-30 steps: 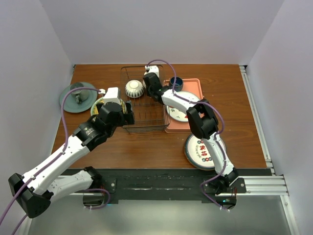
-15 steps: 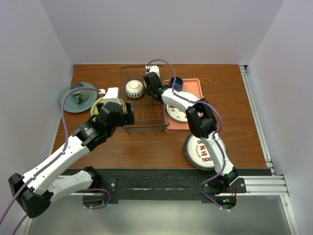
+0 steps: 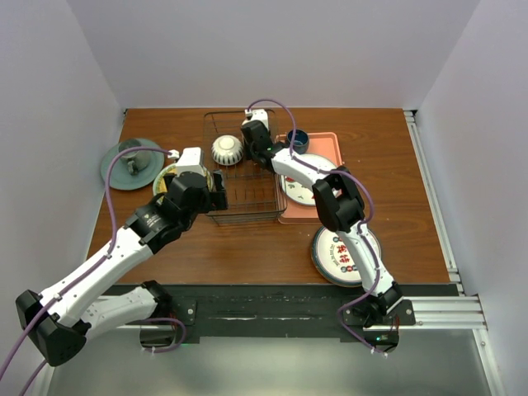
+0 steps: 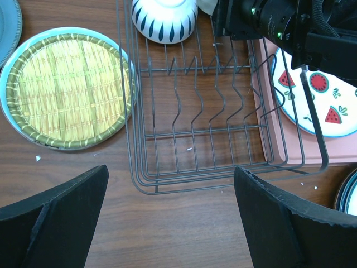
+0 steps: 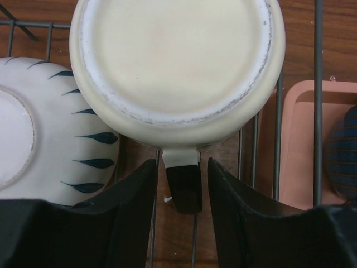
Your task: Load the mixed dishes into the dish rack
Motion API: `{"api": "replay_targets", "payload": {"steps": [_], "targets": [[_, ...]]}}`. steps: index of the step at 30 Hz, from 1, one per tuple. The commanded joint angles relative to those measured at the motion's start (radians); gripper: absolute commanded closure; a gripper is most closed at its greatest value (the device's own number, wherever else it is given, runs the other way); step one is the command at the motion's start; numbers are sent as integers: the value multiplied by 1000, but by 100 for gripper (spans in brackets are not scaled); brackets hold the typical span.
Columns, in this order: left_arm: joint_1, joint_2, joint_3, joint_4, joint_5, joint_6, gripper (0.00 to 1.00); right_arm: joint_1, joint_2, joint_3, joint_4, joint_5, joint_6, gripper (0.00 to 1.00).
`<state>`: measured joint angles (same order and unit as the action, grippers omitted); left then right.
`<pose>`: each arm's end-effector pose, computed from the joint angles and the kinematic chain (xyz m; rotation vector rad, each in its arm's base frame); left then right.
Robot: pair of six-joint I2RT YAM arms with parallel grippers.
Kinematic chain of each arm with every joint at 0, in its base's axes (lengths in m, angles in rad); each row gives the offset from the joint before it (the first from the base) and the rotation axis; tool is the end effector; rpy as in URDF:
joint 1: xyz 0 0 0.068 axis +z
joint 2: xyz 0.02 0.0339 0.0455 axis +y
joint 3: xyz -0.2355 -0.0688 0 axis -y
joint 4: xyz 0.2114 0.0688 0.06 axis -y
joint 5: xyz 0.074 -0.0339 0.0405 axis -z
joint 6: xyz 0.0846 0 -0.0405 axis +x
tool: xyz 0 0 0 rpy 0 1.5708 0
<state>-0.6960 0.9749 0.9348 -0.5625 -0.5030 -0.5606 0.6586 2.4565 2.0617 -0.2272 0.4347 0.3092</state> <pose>0.1977 -0.1120 0.2759 -0.1396 2.0927 -0.2103 0.4513 0.3042 0.1488 -0.1314 2.1249 0.0919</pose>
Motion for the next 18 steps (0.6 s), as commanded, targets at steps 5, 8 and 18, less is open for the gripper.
{"api": "replay_targets", "payload": {"steps": [5, 8, 18], "targets": [[0, 2, 12, 30, -29, -12, 0, -5, -82, -11, 6, 7, 10, 42], [-2, 1, 16, 26, -37, -12, 0, -5, -134, -44, 6, -5, 25, 34], [6, 38, 44, -39, -124, -64, 0, -5, -316, -139, -32, -181, 90, 1]]}}
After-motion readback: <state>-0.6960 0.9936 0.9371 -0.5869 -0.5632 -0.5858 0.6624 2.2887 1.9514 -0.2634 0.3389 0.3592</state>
